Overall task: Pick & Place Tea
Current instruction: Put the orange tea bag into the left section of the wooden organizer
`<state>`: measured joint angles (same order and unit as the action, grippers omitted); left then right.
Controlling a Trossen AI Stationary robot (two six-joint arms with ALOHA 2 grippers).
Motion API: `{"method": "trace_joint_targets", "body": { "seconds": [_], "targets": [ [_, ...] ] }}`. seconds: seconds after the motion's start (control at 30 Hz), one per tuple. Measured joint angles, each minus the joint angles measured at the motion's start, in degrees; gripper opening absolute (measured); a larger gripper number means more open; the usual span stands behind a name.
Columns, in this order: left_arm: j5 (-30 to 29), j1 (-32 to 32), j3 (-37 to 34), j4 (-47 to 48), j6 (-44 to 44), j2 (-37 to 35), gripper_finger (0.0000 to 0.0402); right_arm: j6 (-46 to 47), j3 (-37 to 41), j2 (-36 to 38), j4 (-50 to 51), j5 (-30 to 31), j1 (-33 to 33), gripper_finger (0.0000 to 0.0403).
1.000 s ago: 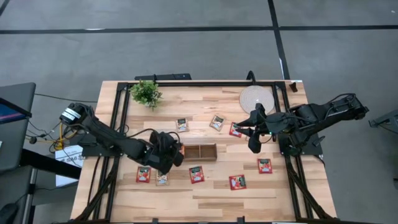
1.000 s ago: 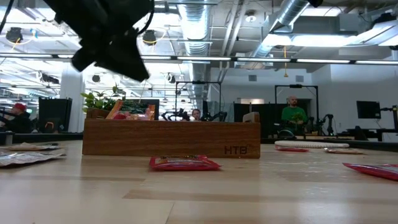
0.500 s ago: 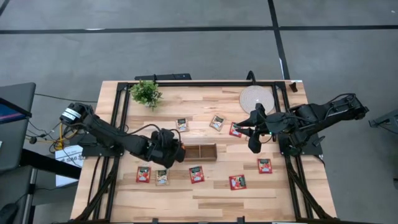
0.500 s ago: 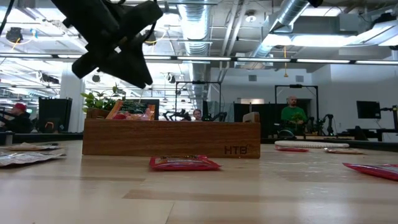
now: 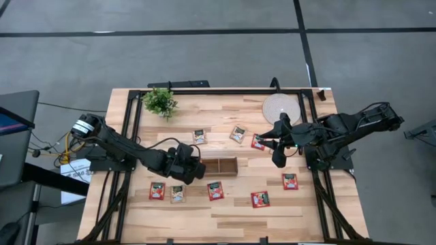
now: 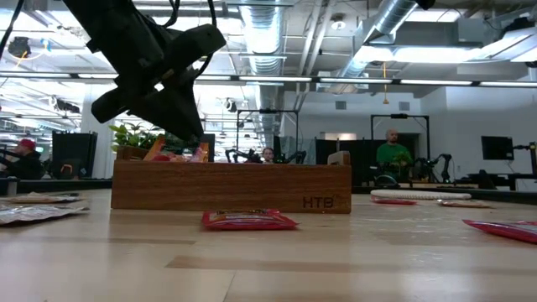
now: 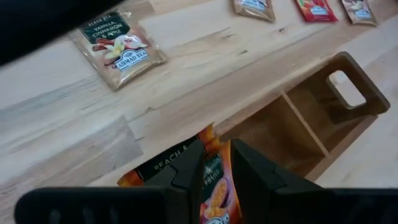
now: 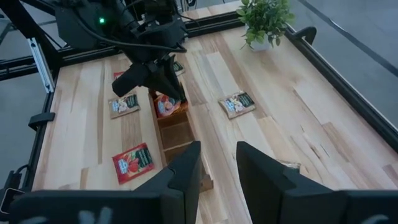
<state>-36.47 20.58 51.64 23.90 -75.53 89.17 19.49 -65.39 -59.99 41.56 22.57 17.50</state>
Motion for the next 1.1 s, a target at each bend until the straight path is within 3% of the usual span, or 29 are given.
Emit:
{"method": "trace_joint_targets", "body": {
  "seconds": [0.47, 0.8, 1.1],
  "targets": [
    [1.8, 0.0, 0.0, 0.5, -0.2, 0.0, 0.0071, -0.1, 0.0, 0.0, 0.1, 0.0, 0.0, 0.0097],
    [2.0, 0.0, 0.0, 0.8, -0.2, -0.6, 0.0045, -0.1, 0.0, 0.0, 0.2, -0.1, 0.0, 0.0097],
    [4.5, 0.0, 0.0, 5.4, -2.2, -0.6, 0.0045, -0.2, 0.0, 0.0, 0.3, -0.2, 0.1, 0.0097]
  ]
}}
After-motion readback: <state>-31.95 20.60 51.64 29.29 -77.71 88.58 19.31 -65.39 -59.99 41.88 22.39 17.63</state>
